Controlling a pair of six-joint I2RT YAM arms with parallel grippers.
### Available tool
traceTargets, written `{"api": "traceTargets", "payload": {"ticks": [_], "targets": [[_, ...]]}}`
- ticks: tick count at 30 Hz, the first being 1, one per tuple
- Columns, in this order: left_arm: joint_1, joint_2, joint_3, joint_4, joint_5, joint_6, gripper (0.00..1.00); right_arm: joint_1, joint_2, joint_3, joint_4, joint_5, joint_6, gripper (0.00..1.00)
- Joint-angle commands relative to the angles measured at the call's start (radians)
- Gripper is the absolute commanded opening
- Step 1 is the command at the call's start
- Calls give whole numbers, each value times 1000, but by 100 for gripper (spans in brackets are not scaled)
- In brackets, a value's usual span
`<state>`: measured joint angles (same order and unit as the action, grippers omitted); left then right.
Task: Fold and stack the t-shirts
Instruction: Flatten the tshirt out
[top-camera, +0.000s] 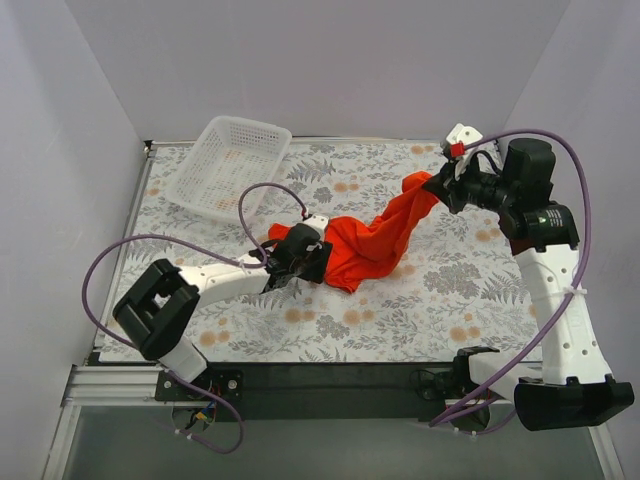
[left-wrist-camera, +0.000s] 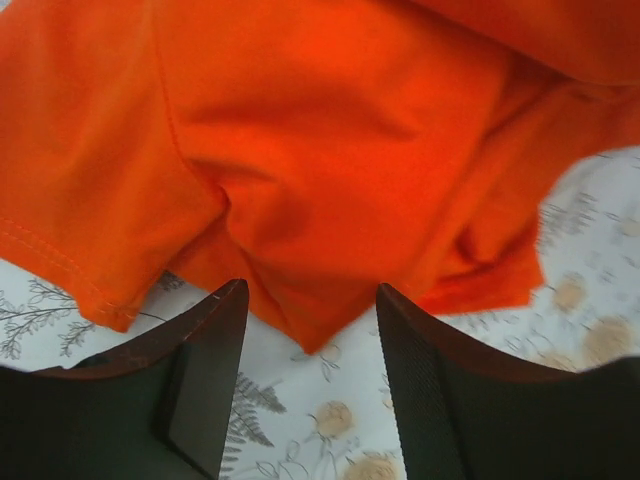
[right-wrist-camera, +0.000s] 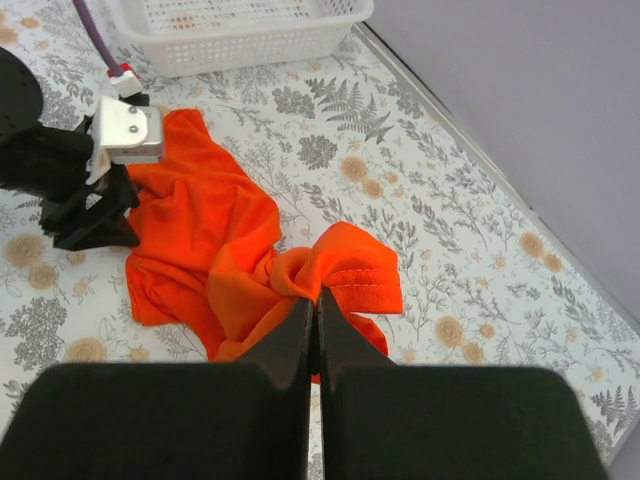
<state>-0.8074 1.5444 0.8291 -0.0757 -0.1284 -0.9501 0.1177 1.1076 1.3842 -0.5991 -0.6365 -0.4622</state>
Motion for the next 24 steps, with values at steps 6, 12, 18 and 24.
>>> {"api": "traceTargets", "payload": {"ticks": [6, 12, 18, 24], "targets": [[-3, 98, 96, -48, -117, 19, 14, -23, -49, -66, 51, -35, 19, 1], [-1, -25, 91, -49, -91, 34, 0, -35, -61, -71, 55, -20, 10, 1], [2, -289, 82, -39, -114, 77, 0, -44, -58, -74, 62, 46, -6, 1], [14, -446, 120, -70, -160, 109, 0, -53, -54, -71, 76, 66, 2, 1]]}}
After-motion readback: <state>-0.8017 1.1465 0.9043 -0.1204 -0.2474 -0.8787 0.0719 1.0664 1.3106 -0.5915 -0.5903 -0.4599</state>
